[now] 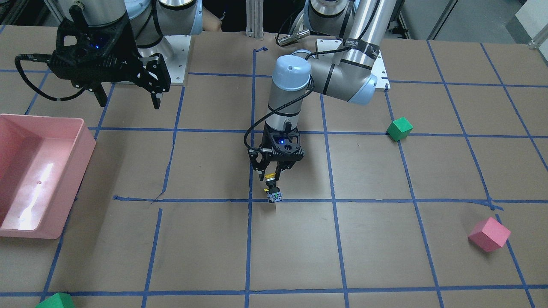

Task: Align button upright
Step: 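Lift and rotate the switch with the left gripper to turn it upright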

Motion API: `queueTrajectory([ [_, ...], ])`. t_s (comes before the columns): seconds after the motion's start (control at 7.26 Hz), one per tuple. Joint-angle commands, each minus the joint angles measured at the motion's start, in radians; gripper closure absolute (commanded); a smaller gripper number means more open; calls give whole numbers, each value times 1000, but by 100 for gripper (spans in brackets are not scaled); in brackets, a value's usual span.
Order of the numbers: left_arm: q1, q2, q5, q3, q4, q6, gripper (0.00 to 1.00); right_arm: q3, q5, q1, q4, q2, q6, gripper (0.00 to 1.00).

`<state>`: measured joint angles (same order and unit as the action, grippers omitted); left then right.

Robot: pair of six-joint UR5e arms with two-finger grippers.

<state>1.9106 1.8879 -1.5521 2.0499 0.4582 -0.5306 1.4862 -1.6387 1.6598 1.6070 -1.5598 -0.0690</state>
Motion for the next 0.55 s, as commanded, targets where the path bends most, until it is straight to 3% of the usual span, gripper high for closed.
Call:
queueTrajectory([
  [0.0,-41,-13,134,-173,377,-99,100,0,2,0,-1,1,0,0],
  [0.14,-79,-9,221,-209,472,-162,100,0,3,0,1,1,-2,0],
  [0.41,-134,17,453,-212,505,-392,100,0,4,0,1,1,-2,0],
])
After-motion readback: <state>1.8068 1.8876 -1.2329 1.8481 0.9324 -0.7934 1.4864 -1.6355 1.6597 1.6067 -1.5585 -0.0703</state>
